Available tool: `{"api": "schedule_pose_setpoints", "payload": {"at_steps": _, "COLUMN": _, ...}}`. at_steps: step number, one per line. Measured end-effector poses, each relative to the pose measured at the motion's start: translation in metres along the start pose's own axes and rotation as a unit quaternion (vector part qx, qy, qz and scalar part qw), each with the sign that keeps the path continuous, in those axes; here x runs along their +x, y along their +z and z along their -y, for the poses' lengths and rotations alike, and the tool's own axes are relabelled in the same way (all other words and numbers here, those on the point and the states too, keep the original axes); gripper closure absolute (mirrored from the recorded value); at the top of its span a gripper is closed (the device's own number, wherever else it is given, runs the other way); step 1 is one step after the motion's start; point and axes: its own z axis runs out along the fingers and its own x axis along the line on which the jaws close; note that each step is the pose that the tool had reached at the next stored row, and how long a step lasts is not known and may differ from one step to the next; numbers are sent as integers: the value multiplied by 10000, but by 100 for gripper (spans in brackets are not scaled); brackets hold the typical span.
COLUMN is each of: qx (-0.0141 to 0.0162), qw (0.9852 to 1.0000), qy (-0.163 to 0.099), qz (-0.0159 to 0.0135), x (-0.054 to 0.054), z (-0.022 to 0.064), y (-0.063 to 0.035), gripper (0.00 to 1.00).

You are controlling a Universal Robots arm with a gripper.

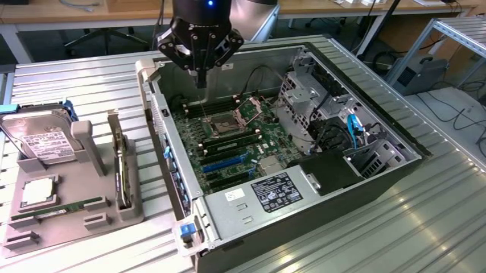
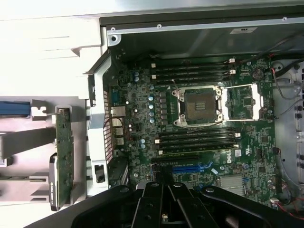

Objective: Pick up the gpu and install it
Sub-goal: 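Reach for the gpu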

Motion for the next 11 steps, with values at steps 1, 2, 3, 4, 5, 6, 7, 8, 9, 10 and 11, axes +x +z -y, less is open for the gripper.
{"api": "schedule_pose_setpoints", "payload": {"at_steps": 1, "qx": 0, "qw": 10000, "qy": 0, "qz": 0, "x": 4, "z": 0, "y": 0, "gripper": 89}}
{"api": "schedule_pose_setpoints", "payload": {"at_steps": 2, "qx": 0, "qw": 10000, "qy": 0, "qz": 0, "x": 8, "z": 1, "y": 0, "gripper": 89}}
{"api": "schedule_pose_setpoints", "payload": {"at_steps": 3, "qx": 0, "qw": 10000, "qy": 0, "qz": 0, "x": 14, "z": 1, "y": 0, "gripper": 89}}
{"api": "schedule_pose_setpoints", "payload": {"at_steps": 4, "qx": 0, "qw": 10000, "qy": 0, "qz": 0, "x": 20, "z": 1, "y": 0, "gripper": 89}}
{"api": "schedule_pose_setpoints", "payload": {"at_steps": 5, "qx": 0, "qw": 10000, "qy": 0, "qz": 0, "x": 24, "z": 2, "y": 0, "gripper": 89}}
{"api": "schedule_pose_setpoints", "payload": {"at_steps": 6, "qx": 0, "qw": 10000, "qy": 0, "qz": 0, "x": 27, "z": 2, "y": 0, "gripper": 89}}
{"api": "schedule_pose_setpoints", "payload": {"at_steps": 7, "qx": 0, "qw": 10000, "qy": 0, "qz": 0, "x": 31, "z": 2, "y": 0, "gripper": 89}}
{"api": "schedule_pose_setpoints", "payload": {"at_steps": 8, "qx": 0, "qw": 10000, "qy": 0, "qz": 0, "x": 35, "z": 3, "y": 0, "gripper": 89}}
{"api": "schedule_pose_setpoints", "payload": {"at_steps": 9, "qx": 0, "qw": 10000, "qy": 0, "qz": 0, "x": 40, "z": 3, "y": 0, "gripper": 89}}
{"api": "schedule_pose_setpoints", "payload": {"at_steps": 10, "qx": 0, "qw": 10000, "qy": 0, "qz": 0, "x": 45, "z": 3, "y": 0, "gripper": 89}}
{"api": "schedule_pose_setpoints", "payload": {"at_steps": 11, "qx": 0, "qw": 10000, "qy": 0, "qz": 0, "x": 48, "z": 4, "y": 0, "gripper": 89}}
